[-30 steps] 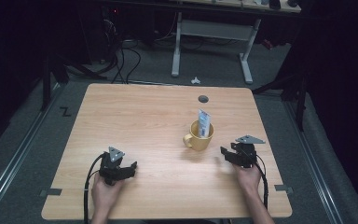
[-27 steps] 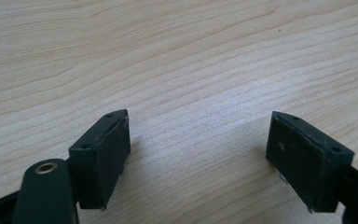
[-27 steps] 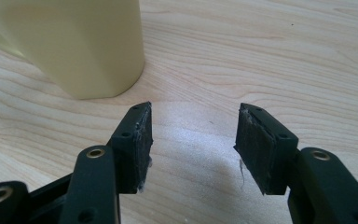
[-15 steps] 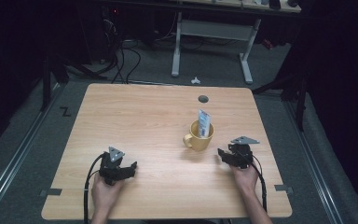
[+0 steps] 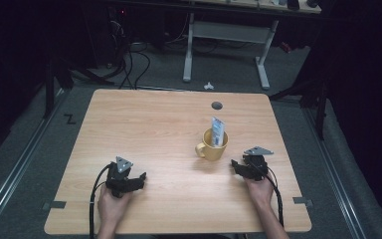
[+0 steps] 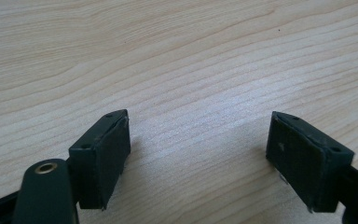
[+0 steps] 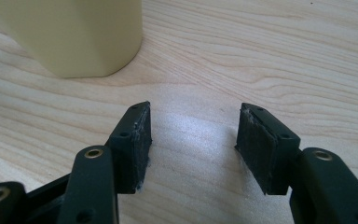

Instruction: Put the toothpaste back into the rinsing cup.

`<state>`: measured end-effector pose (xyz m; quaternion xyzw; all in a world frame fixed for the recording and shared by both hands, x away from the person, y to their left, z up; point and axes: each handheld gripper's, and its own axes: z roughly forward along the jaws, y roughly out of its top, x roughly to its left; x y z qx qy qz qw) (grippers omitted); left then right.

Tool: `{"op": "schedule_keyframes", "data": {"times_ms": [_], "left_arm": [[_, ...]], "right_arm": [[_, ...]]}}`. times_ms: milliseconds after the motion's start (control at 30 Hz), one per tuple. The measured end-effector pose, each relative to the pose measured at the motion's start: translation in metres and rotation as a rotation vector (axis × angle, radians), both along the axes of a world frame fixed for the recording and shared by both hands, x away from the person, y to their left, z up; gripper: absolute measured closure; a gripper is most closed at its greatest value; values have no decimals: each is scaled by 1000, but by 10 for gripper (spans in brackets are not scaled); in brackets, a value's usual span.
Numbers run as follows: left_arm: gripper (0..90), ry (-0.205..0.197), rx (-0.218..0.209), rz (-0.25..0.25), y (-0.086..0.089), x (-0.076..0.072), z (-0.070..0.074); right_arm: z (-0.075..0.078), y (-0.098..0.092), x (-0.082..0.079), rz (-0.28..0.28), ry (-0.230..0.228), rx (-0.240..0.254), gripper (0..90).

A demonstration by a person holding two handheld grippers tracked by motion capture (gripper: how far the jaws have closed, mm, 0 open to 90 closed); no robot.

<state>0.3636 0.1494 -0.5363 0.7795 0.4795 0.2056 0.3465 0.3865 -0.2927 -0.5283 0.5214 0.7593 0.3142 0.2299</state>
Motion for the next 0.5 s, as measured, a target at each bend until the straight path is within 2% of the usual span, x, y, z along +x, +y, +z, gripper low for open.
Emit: {"op": "schedule_keyframes", "data": {"times_ms": [100, 500], "left_arm": [[222, 0, 0, 0, 0, 0, 0], [222, 0, -2, 1, 0, 0, 0]], "right_arm": [[-2, 0, 0, -2, -18, 8, 440], [-2, 1, 2, -17, -18, 6, 427]]}}
